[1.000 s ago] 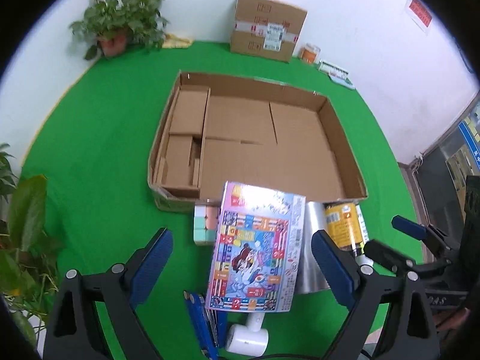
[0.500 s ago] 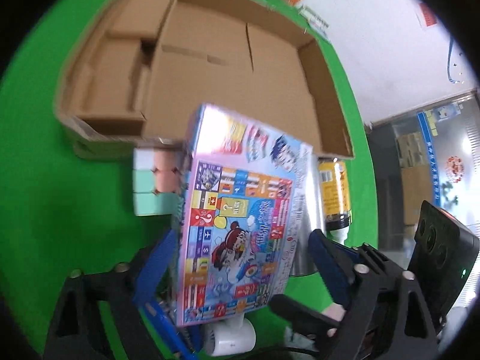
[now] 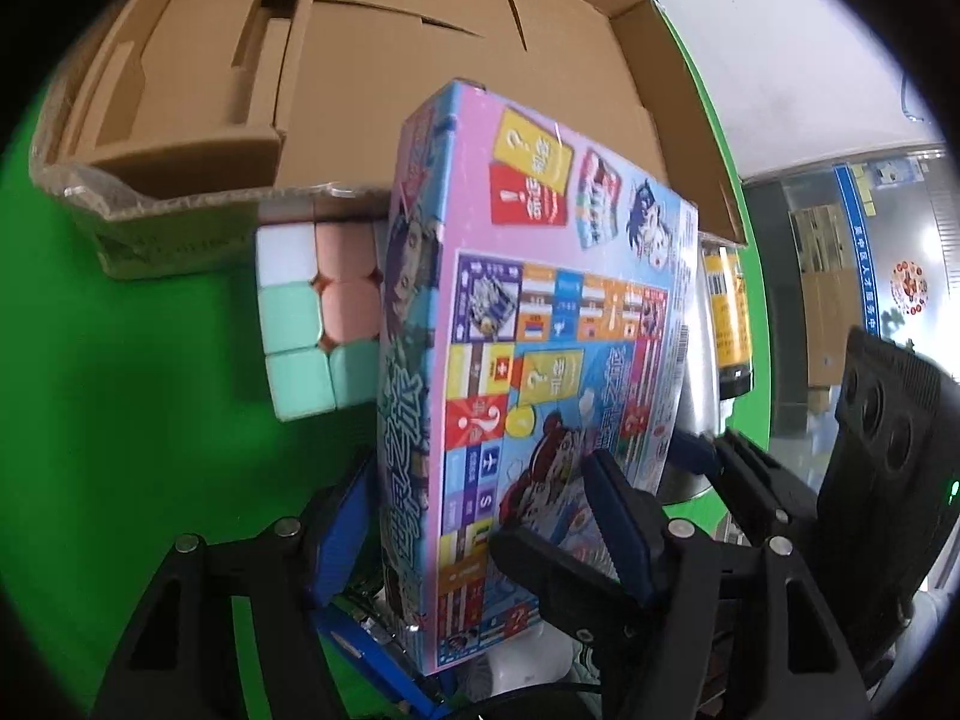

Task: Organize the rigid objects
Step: 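Grasp the colourful board-game box with the left gripper while the right gripper grasps it too, then lift the board-game box with both grippers and carry it over the tray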

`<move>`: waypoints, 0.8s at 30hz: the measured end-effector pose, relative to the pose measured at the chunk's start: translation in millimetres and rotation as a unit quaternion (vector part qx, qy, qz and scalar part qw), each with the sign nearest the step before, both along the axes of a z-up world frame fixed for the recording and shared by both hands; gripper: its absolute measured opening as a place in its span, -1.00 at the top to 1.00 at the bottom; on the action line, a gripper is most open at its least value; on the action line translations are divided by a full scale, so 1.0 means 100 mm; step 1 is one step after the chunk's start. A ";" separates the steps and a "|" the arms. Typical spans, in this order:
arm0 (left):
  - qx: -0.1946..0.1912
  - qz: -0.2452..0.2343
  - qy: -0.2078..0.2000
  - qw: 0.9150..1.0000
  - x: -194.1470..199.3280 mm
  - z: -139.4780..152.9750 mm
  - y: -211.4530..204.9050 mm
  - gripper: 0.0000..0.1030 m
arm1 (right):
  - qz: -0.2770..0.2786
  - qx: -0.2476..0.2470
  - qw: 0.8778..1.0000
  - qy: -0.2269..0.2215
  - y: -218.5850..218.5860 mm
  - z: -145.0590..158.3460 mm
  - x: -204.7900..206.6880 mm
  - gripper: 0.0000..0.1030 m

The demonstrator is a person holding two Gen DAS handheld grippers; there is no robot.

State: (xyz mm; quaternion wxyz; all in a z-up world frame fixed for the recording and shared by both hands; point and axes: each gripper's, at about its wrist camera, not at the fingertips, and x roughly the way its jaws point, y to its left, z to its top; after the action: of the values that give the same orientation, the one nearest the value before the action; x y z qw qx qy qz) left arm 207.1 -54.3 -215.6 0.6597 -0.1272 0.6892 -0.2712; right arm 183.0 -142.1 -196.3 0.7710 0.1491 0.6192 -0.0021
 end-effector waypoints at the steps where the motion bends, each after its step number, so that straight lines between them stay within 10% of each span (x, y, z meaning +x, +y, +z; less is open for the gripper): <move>1: -0.003 0.003 0.004 1.000 0.01 0.00 0.02 -0.34 | 0.003 -0.004 1.000 -0.004 0.02 -0.01 0.00 -1.00; 14: 0.005 0.009 -0.019 1.000 -0.01 0.23 -0.01 -0.34 | -0.007 -0.008 1.000 -0.013 0.13 0.20 -0.03 -0.98; 24: 0.039 0.070 -0.125 0.989 -0.43 1.39 -0.32 -0.34 | 0.043 -0.004 0.992 -0.118 0.08 1.24 -0.33 -0.94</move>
State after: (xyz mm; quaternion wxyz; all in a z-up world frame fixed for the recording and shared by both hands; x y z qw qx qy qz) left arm 163.8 -86.4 -76.6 0.7627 -0.1142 0.6006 -0.2110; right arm 150.3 -134.4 -72.0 0.8384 0.1185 0.5300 0.0458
